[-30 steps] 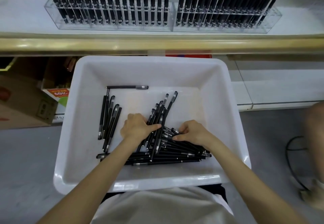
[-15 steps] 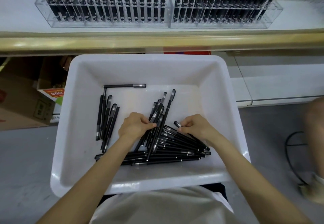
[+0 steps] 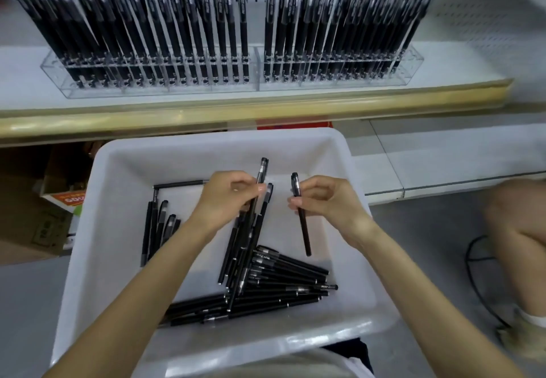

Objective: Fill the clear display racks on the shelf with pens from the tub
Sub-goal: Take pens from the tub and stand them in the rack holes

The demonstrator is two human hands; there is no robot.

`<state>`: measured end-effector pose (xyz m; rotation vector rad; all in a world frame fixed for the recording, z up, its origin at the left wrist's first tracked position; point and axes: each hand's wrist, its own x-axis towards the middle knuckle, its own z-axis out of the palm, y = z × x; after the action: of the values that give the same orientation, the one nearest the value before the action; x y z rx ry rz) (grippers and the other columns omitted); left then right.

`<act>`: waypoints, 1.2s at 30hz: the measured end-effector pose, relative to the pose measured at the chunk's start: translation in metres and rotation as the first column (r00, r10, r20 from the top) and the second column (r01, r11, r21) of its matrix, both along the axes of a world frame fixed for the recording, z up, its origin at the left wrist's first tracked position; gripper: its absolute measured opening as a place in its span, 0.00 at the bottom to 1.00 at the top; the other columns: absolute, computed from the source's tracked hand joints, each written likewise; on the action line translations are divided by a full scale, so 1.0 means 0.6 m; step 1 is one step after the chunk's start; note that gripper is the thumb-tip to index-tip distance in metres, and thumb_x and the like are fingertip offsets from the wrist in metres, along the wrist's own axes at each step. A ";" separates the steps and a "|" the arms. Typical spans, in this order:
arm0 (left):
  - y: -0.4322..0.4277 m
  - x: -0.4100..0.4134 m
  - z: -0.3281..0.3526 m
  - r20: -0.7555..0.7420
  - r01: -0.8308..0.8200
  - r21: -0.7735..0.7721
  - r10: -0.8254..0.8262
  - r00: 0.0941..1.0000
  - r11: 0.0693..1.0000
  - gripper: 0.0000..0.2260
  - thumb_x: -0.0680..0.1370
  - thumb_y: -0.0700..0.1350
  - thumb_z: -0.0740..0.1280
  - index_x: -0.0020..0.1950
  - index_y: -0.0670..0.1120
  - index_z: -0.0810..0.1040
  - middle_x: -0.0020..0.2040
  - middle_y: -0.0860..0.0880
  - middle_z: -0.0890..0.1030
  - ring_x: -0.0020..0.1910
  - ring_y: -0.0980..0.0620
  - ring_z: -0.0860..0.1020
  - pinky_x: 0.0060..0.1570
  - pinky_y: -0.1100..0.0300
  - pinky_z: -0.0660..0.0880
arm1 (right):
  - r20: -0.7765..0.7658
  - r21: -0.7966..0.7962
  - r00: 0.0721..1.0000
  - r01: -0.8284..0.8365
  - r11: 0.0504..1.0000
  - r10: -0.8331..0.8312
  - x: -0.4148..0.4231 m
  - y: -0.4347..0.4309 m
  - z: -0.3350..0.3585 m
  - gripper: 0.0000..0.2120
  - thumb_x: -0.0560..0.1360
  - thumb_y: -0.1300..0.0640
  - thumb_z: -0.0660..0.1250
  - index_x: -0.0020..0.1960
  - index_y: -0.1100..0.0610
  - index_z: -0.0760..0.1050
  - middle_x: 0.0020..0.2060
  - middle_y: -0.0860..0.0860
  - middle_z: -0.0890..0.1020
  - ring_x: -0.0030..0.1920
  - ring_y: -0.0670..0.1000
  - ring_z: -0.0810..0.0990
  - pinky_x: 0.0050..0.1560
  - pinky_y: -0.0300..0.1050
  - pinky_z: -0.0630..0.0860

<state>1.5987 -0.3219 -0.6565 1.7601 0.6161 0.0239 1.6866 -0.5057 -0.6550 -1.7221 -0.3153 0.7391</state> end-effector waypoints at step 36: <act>-0.074 0.309 0.166 0.258 0.116 0.223 -0.174 0.951 0.968 0.02 0.74 0.45 0.71 0.43 0.48 0.84 0.41 0.55 0.84 0.43 0.61 0.81 0.54 0.59 0.76 | 0.908 0.086 0.375 0.267 0.960 -0.186 0.456 -0.076 0.196 0.20 0.73 0.58 0.72 0.62 0.52 0.71 0.41 0.41 0.79 0.45 0.44 0.81 0.51 0.49 0.80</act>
<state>1.7840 -0.3664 -0.5569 1.9551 0.2866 0.2343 1.9602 -0.5513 -0.5377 -2.0572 -0.7869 -0.5306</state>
